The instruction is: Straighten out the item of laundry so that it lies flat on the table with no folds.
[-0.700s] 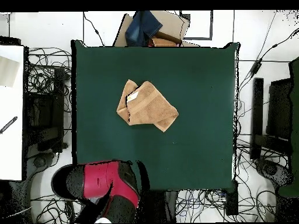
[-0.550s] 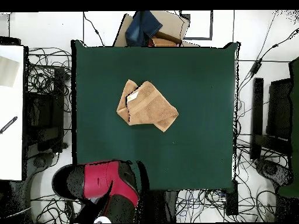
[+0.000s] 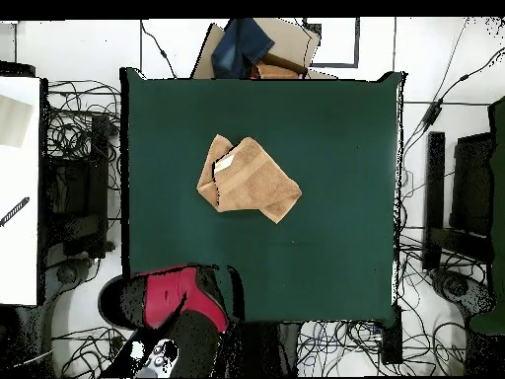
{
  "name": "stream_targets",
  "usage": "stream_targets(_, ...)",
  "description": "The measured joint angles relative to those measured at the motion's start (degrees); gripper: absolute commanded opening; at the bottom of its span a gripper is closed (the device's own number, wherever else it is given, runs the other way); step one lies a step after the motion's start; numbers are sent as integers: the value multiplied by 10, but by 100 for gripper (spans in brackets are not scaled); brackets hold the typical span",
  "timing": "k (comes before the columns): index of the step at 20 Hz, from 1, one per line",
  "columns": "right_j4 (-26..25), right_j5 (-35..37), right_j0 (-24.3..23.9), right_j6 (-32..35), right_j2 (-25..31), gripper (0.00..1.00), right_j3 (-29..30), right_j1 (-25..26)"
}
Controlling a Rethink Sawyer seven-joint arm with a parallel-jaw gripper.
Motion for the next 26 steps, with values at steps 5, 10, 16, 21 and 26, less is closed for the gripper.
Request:
stream_targets(5, 2, -11, 9, 0, -3, 100, -10, 33)
stream_targets(10, 8, -12, 25, 0, -3, 100, -27, 51)
stream_targets(16, 24, -10, 38, 0, -3, 100, -59, 69)
stream_targets(21, 46, -2, 39, 0, -3, 100, -94, 89)
stream_targets(26, 58, 7, 39, 0, -3, 100, -116, 105)
